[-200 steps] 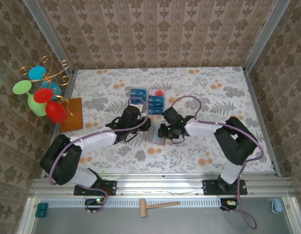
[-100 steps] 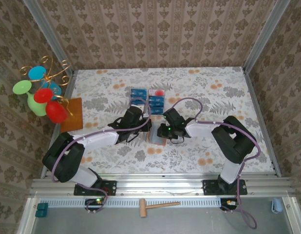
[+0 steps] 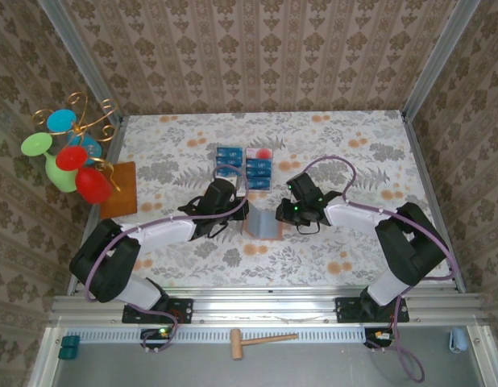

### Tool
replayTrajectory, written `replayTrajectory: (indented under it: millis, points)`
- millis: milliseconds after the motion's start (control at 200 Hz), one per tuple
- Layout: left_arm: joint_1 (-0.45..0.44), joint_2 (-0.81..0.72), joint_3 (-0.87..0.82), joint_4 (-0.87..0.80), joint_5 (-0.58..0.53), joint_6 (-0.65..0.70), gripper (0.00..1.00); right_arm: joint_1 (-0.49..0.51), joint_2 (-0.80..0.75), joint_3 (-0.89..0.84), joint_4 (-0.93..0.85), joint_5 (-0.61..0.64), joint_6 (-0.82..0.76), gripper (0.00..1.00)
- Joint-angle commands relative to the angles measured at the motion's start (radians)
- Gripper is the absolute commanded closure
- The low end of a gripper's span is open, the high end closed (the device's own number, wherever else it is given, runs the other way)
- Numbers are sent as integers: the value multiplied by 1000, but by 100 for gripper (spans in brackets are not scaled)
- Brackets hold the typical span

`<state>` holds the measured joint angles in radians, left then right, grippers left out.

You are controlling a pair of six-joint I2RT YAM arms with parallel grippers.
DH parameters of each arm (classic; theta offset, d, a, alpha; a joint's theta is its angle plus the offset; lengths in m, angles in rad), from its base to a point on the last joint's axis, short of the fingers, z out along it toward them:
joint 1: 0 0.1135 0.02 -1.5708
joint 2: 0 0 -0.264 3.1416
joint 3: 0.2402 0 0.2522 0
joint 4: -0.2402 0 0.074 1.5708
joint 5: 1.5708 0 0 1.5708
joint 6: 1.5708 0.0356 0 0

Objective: Put the credit cards into the card holder
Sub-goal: Open the card holder at the center of the table.

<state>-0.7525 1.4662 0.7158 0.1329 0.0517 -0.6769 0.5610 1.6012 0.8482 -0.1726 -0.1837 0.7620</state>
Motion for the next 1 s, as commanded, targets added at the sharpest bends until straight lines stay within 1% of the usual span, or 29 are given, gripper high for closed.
replayTrajectory:
  millis: [0,225,500,635,815,905,995]
  points:
    - [-11,-26,41,-27,-7,11,100,2,36,-4,-14,11,-2,82]
    - [-41,-7,86,-30,-1,11,100,2,105,-26,42,-11,7,84]
    - [-81,82,133,-9,14,-3,100,-2,139,-20,52,-22,-2,84]
    - [-84,100,131,0,13,-10,100,-21,105,-27,33,-17,-11,84]
    - [-85,91,112,7,-10,-21,100,-71,-3,-54,-21,4,-30,85]
    - [-83,90,100,18,-12,-27,100,-72,-54,-45,-51,3,-45,85]
    - [-82,89,94,23,-12,-32,100,-57,-70,-24,-64,-15,-49,84]
